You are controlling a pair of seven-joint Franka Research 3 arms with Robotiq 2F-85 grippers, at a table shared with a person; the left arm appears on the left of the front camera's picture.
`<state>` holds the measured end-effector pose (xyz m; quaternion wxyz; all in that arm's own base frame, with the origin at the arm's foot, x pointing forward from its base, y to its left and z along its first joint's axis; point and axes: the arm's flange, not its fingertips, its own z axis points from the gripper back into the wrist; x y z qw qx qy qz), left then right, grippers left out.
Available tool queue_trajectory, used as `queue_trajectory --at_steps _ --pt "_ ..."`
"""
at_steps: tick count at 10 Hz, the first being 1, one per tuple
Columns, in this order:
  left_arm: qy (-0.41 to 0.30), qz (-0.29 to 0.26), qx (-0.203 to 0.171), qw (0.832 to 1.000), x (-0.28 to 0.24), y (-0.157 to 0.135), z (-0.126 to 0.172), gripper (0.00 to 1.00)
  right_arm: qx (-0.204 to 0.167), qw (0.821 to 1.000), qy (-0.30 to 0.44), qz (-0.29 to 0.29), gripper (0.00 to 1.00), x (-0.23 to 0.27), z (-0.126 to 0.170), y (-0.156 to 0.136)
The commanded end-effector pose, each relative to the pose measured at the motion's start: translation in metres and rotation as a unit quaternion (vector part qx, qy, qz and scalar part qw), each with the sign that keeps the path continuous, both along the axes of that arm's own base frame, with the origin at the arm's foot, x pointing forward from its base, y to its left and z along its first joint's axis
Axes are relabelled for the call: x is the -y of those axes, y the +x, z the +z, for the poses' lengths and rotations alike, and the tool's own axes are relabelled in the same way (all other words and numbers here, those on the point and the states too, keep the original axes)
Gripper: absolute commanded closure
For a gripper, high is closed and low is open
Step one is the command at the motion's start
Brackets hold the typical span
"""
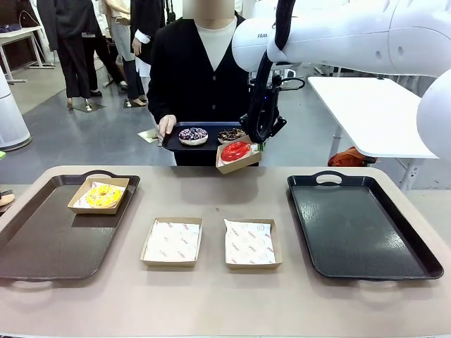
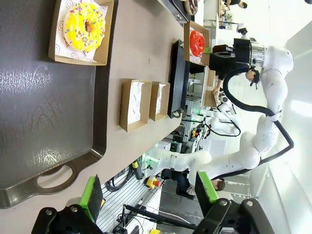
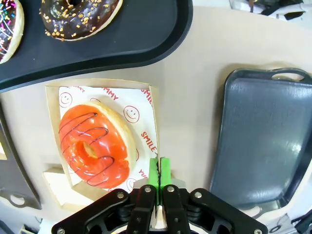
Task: Individually package the donuts and arrange them on the tray.
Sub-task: Place the picked Paper togo box on the Handle tray while simultaneously picking up another Paper togo box from the table with the other hand.
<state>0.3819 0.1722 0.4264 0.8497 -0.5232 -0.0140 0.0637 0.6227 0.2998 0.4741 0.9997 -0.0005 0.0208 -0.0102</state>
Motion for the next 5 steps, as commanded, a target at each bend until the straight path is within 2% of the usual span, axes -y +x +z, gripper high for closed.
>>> queue_trajectory --at_steps 1,5 --pt "-0.002 0.003 0.004 1.0 0.0011 -0.0031 0.002 0.0 0.003 1.0 0.0 0.0 1.0 0.0003 0.0015 -0.001" --pt "-0.002 0.003 0.004 1.0 0.0011 -0.0031 0.002 0.0 0.003 1.0 0.0 0.0 1.0 0.0003 0.0015 -0.001"
